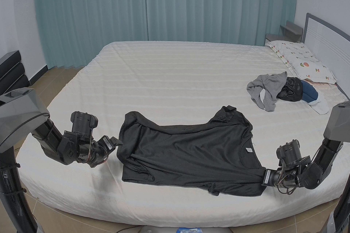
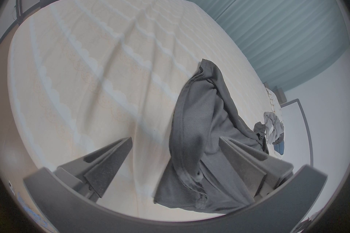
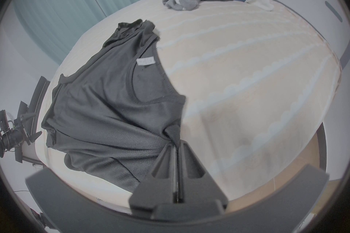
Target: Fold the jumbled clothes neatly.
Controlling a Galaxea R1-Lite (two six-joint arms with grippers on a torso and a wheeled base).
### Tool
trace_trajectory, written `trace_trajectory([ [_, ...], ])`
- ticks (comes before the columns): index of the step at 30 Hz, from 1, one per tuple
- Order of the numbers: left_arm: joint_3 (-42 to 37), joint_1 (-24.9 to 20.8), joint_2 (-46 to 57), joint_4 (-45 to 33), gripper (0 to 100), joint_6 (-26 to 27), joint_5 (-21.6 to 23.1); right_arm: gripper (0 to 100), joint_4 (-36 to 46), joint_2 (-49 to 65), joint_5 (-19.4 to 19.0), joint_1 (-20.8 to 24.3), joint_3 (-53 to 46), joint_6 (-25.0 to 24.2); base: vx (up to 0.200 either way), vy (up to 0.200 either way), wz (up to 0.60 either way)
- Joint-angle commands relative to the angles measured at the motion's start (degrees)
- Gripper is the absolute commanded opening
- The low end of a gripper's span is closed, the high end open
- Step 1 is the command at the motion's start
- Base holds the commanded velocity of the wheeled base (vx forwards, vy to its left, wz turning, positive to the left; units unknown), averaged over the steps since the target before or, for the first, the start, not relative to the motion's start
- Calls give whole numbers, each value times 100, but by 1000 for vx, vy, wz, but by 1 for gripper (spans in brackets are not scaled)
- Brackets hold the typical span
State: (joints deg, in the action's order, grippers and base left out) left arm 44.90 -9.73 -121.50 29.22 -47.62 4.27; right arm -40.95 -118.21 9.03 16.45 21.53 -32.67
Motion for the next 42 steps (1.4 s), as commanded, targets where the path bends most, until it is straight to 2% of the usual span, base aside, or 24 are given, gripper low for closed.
trace_trajectory([
  [1, 45, -205, 13, -92, 100, -11, 4, 0, -36, 202, 28, -291, -26, 129, 0, 0, 0],
  [10, 274, -662, -304, -92, 100, -37, -22, 0, -45, 132, 28, -300, -8, 129, 0, 0, 0],
  [17, 423, -820, -629, -101, 100, -2, -84, 0, -45, 123, 28, -291, 0, 129, 0, 0, 0],
  [18, 423, -847, -664, -101, 0, 7, -84, 0, -45, 123, 28, -300, 0, 129, 0, 0, 0],
  [26, 502, -882, -734, -92, 0, 7, -154, 0, -36, 114, 20, -300, 0, 129, 0, 0, 0],
  [37, 72, -161, -58, -110, 0, 33, -110, 0, -45, 26, 28, -353, 18, 138, 0, 0, 0],
  [39, 37, -82, 13, -145, 0, 95, -93, 0, -45, 26, 37, -353, 18, 138, 0, 0, 0],
  [42, -51, 59, 109, -558, 0, 464, -49, 0, -36, 44, 37, -379, 27, 138, 0, 0, 0],
])
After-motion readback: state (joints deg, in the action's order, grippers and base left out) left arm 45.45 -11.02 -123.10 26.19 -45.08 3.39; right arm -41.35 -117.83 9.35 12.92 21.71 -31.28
